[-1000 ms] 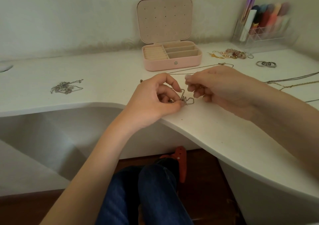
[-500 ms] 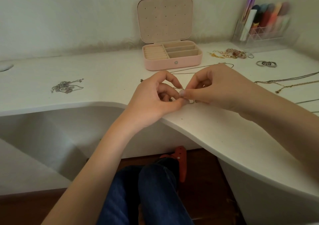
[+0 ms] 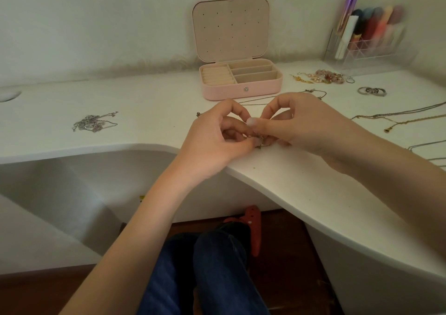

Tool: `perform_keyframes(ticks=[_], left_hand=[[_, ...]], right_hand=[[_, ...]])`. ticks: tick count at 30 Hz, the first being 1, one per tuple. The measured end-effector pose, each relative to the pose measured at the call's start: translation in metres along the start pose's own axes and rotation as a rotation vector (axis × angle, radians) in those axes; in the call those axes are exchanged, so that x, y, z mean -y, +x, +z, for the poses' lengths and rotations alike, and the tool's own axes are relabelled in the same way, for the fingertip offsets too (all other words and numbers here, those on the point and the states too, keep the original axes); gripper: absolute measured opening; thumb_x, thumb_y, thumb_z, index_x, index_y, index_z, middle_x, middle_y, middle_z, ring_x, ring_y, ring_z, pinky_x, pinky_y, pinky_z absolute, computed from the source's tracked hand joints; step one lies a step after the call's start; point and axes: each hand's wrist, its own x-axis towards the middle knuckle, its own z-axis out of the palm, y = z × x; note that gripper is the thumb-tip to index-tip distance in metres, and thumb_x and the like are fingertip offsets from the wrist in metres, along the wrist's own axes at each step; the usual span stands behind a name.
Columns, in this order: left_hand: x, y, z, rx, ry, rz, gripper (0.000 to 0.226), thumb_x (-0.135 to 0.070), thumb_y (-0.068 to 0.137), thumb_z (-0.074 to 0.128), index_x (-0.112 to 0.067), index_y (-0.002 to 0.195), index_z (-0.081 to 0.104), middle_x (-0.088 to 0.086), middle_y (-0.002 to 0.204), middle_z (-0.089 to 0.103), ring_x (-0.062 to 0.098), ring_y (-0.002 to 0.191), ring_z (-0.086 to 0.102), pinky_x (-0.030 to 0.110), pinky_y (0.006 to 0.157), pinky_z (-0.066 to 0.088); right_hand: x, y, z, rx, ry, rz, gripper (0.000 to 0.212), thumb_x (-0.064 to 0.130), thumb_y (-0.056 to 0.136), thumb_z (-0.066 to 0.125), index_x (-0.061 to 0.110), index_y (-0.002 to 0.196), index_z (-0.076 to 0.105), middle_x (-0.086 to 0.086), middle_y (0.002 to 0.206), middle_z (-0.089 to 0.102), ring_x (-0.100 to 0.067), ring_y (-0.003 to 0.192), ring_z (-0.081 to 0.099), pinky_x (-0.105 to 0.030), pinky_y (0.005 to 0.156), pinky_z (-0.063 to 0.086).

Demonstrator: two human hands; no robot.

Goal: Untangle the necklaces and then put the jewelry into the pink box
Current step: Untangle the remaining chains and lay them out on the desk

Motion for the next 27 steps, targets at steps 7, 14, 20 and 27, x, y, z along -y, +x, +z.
perform_keyframes(ticks=[7, 14, 20, 27], left_hand=[[-0.003, -0.002, 0.003, -0.084, 0.068, 0.034, 0.027, -0.015, 0.073, 0.078, -0.023, 0.084, 0.055, -0.007, 0.071, 0.073, 0.013, 0.063, 0.064, 0.033, 0.067, 0.052], [-0.015, 0.002, -0.002, -0.118, 0.134, -0.033, 0.026, -0.02, 0.075, 0.078, -0.024, 0.088, 0.055, -0.012, 0.069, 0.072, -0.001, 0.059, 0.057, 0.015, 0.061, 0.039], [-0.018, 0.003, -0.007, -0.036, 0.006, -0.113, 0.029, -0.005, 0.076, 0.076, -0.018, 0.095, 0.058, 0.001, 0.076, 0.074, 0.014, 0.071, 0.071, 0.028, 0.078, 0.054], [-0.022, -0.001, -0.005, -0.054, 0.055, -0.115, 0.033, -0.005, 0.073, 0.077, -0.022, 0.097, 0.06, 0.002, 0.075, 0.074, 0.019, 0.069, 0.072, 0.045, 0.082, 0.056]], right_hand=[[0.001, -0.001, -0.003, -0.013, 0.202, 0.079, 0.03, 0.011, 0.074, 0.079, 0.013, 0.095, 0.057, -0.01, 0.074, 0.071, -0.005, 0.055, 0.061, -0.015, 0.055, 0.046], [0.001, 0.001, -0.003, -0.02, 0.491, 0.16, 0.026, 0.002, 0.079, 0.071, 0.012, 0.095, 0.053, -0.013, 0.082, 0.066, -0.015, 0.069, 0.065, -0.018, 0.063, 0.054], [0.002, 0.001, -0.005, 0.072, 0.503, 0.184, 0.027, -0.005, 0.082, 0.065, 0.013, 0.098, 0.052, -0.015, 0.087, 0.066, -0.017, 0.073, 0.062, -0.025, 0.071, 0.054], [0.003, 0.0, -0.007, 0.132, 0.515, 0.169, 0.027, -0.008, 0.083, 0.062, 0.013, 0.095, 0.051, -0.015, 0.083, 0.063, -0.014, 0.064, 0.062, -0.022, 0.064, 0.055]])
